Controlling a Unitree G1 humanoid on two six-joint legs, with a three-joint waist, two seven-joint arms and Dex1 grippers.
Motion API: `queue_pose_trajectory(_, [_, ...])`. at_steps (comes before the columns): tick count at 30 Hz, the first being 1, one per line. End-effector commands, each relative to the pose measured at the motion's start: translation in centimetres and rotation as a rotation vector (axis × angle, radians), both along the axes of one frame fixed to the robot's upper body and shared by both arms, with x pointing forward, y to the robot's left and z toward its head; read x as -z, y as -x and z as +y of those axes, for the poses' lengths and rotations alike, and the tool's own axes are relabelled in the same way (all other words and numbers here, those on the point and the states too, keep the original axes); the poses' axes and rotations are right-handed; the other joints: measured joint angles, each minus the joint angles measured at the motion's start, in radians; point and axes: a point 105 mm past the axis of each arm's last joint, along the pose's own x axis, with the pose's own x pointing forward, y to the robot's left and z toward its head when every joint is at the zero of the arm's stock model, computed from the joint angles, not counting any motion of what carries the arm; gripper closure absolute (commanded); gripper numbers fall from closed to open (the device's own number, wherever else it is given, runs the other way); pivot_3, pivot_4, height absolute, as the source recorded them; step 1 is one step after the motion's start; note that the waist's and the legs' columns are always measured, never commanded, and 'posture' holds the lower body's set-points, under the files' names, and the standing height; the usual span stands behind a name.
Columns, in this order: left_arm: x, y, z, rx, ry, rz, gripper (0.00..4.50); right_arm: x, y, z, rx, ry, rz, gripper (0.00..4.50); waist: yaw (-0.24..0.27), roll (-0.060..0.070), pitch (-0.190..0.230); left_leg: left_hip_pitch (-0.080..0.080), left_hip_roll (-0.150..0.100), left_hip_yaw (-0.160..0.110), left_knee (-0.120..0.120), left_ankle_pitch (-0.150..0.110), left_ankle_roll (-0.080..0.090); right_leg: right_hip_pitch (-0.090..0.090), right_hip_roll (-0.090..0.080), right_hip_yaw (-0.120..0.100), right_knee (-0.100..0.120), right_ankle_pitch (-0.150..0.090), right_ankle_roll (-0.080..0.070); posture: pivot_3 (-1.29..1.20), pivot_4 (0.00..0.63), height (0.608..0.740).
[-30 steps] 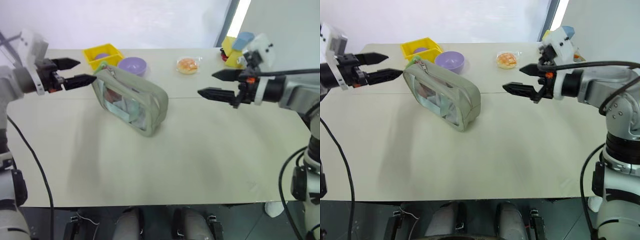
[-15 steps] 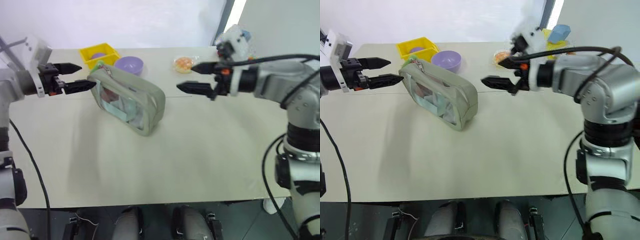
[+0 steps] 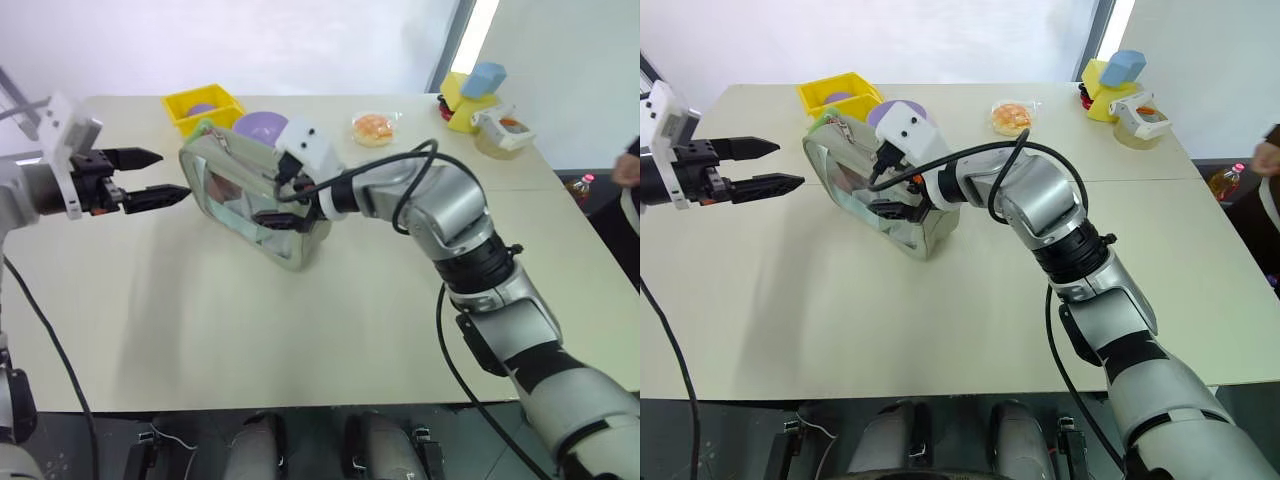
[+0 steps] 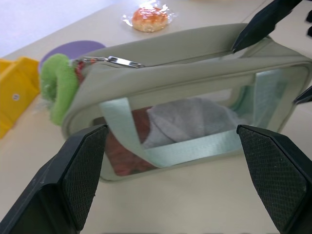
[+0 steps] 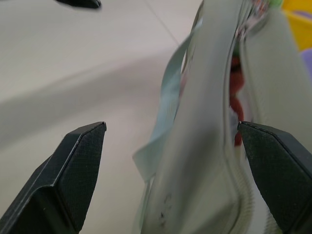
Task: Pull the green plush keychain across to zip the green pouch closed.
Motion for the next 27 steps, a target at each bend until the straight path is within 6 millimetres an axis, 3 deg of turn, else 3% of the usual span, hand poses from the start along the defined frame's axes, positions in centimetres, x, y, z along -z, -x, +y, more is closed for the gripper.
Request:
queue_pose_trajectory(1, [-1.7, 0.9, -0.2, -0.005, 0.001, -0.075, 0.00, -0.3, 0.2, 0.7, -0.076, 0.055, -0.101, 0.82, -0.002, 0.000, 0.000, 0.000, 0.000, 0.000, 0.000, 0.000, 0.000, 0.000, 0.000, 0.000, 0.000, 0.000, 0.000, 0.00, 0.150, 0.739])
queue_pose_trajectory(3, [-1.8, 1.0, -0.1, -0.014, 0.004, -0.085, 0.00, -0.5, 0.0, 0.4, -0.099, 0.074, -0.146, 1.85, -0.002, 0.000, 0.000, 0.000, 0.000, 0.000, 0.000, 0.000, 0.000, 0.000, 0.000, 0.000, 0.000, 0.000, 0.000, 0.00, 0.150, 0.739])
queue_pose_trajectory(8, [-1.8, 1.0, 0.5, -0.042, 0.008, -0.087, 0.00, -2.4, 2.0, -1.0, -0.313, 0.095, -0.281, 4.37, 0.004, 0.000, 0.000, 0.000, 0.000, 0.000, 0.001, 0.000, 0.000, 0.000, 0.000, 0.000, 0.000, 0.000, 0.000, 0.00, 0.150, 0.739])
queue_pose_trajectory(9, [-1.7, 1.0, 0.5, -0.044, 0.008, -0.087, 0.00, -2.5, 2.2, -1.2, -0.337, 0.102, -0.299, 4.45, 0.003, 0.000, 0.000, 0.000, 0.000, 0.000, 0.001, 0.000, 0.000, 0.000, 0.000, 0.000, 0.000, 0.000, 0.000, 0.00, 0.150, 0.739])
queue_pose_trajectory(12, [-2.1, 1.1, 1.4, -0.068, 0.006, -0.094, 0.00, -2.3, 3.4, -4.4, -0.466, 0.149, -0.315, 4.45, 0.004, -0.001, 0.001, 0.000, 0.000, 0.000, 0.002, 0.000, 0.000, 0.000, 0.000, 0.000, 0.000, 0.000, 0.000, 0.00, 0.150, 0.739])
queue_pose_trajectory(14, [-2.2, 1.2, 1.6, -0.073, 0.004, -0.097, 0.00, -1.4, 3.0, -6.1, -0.469, 0.203, -0.313, 4.45, 0.005, -0.001, 0.001, -0.001, 0.000, 0.000, 0.002, 0.000, 0.001, 0.000, 0.000, 0.000, 0.000, 0.000, 0.000, 0.00, 0.150, 0.739])
queue_pose_trajectory(22, [-1.9, 1.0, 1.2, -0.060, 0.001, -0.095, 0.00, 0.8, 2.8, -5.5, -0.474, 0.156, -0.286, 4.45, -0.004, -0.001, 0.001, 0.000, 0.001, 0.000, 0.003, 0.000, 0.001, 0.000, 0.001, 0.000, 0.001, 0.000, 0.000, 0.00, 0.150, 0.739])
queue_pose_trajectory(25, [-2.1, 0.8, 1.6, -0.073, 0.002, -0.099, 0.00, 0.4, 3.0, -5.0, -0.453, 0.119, -0.263, 3.37, -0.003, -0.001, 0.001, 0.000, 0.001, 0.001, 0.004, 0.000, 0.000, 0.000, 0.001, 0.000, 0.001, 0.000, 0.000, 0.00, 0.150, 0.739])
queue_pose_trajectory(27, [-2.3, 0.7, 1.7, -0.076, 0.000, -0.101, 0.00, 0.0, 3.0, -5.0, -0.430, 0.117, -0.267, 2.40, 0.001, -0.001, 0.001, 0.000, 0.001, 0.001, 0.004, 0.000, 0.000, 0.000, 0.001, 0.000, 0.001, 0.000, 0.000, 0.00, 0.150, 0.739])
